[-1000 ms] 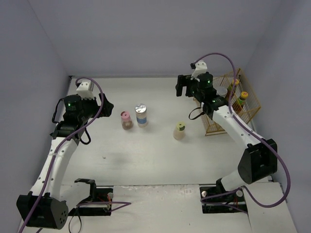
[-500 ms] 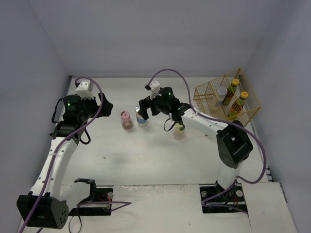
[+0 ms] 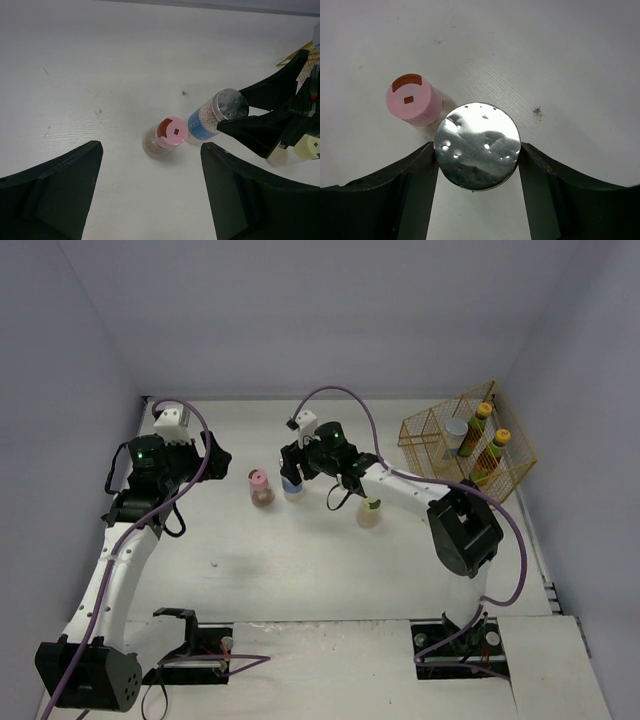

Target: Organize the condiment bottles

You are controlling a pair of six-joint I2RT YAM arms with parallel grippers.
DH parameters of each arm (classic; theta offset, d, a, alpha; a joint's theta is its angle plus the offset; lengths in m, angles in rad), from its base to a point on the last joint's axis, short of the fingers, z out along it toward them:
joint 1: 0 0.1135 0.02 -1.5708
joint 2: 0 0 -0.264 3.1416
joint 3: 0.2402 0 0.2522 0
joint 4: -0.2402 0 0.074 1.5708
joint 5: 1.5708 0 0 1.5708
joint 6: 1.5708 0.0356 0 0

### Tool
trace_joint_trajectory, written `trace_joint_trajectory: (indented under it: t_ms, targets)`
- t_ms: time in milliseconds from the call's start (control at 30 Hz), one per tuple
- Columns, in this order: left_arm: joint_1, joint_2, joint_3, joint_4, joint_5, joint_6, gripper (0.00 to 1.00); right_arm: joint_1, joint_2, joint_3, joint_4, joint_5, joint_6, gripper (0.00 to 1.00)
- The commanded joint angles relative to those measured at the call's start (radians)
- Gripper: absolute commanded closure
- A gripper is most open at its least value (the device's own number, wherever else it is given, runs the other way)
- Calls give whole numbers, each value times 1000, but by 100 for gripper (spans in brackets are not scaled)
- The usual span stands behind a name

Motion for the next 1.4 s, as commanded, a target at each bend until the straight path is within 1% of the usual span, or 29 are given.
trace_joint_trajectory:
  t_ms: [0, 33, 100, 133, 167, 333, 400, 433, 533, 567, 600, 667, 767, 833, 933, 967, 1033, 1100, 1367]
  targets:
    - [9, -14, 32, 70, 15, -14, 20, 8, -46, 43, 105, 45, -9, 78]
    - [9, -13, 34, 68, 15, -15, 20, 7, -57, 38, 105, 60, -15, 89]
    - [9, -13, 34, 70, 15, -15, 20, 5, -106, 28, 94, 149, -35, 99]
    - [9, -14, 32, 70, 15, -14, 20, -1, -126, 25, 88, 187, -35, 100]
    - [9, -13, 34, 70, 15, -15, 20, -7, -172, 12, 79, 256, -33, 100]
    - [9, -13, 32, 71, 16, -15, 20, -54, -325, -5, -1, 477, -18, 100]
    - [9, -11, 32, 71, 20, -17, 20, -99, -400, -5, -61, 554, 16, 100]
    - [9, -11, 34, 71, 21, -18, 20, -140, -452, -8, -99, 571, 43, 100]
    - [9, -10, 34, 71, 20, -18, 20, -203, -546, -23, -171, 657, 86, 100]
    - [9, -10, 34, 71, 21, -18, 20, -241, -564, -34, -190, 678, 94, 100]
    - [9, -8, 35, 71, 21, -18, 20, -258, -584, -40, -204, 732, 102, 100]
    - [9, -10, 34, 70, 23, -18, 20, -298, -634, -57, -240, 755, 126, 100]
    - [9, -8, 35, 70, 21, -18, 20, -407, -686, -75, -296, 760, 172, 100]
    - [9, -5, 35, 70, 20, -18, 20, -447, -719, -101, -311, 764, 189, 100]
    - [9, -5, 35, 70, 23, -18, 20, -521, -741, -124, -351, 746, 228, 100]
    - [9, -5, 35, 71, 23, -20, 20, -537, -743, -133, -369, 717, 235, 100]
    - [9, -4, 35, 70, 24, -20, 20, -567, -747, -155, -385, 703, 257, 100]
    - [9, -2, 34, 71, 24, -21, 20, -574, -753, -176, -386, 720, 268, 100]
    - [9, -1, 35, 73, 30, -24, 20, -611, -770, -288, -334, 758, 295, 100]
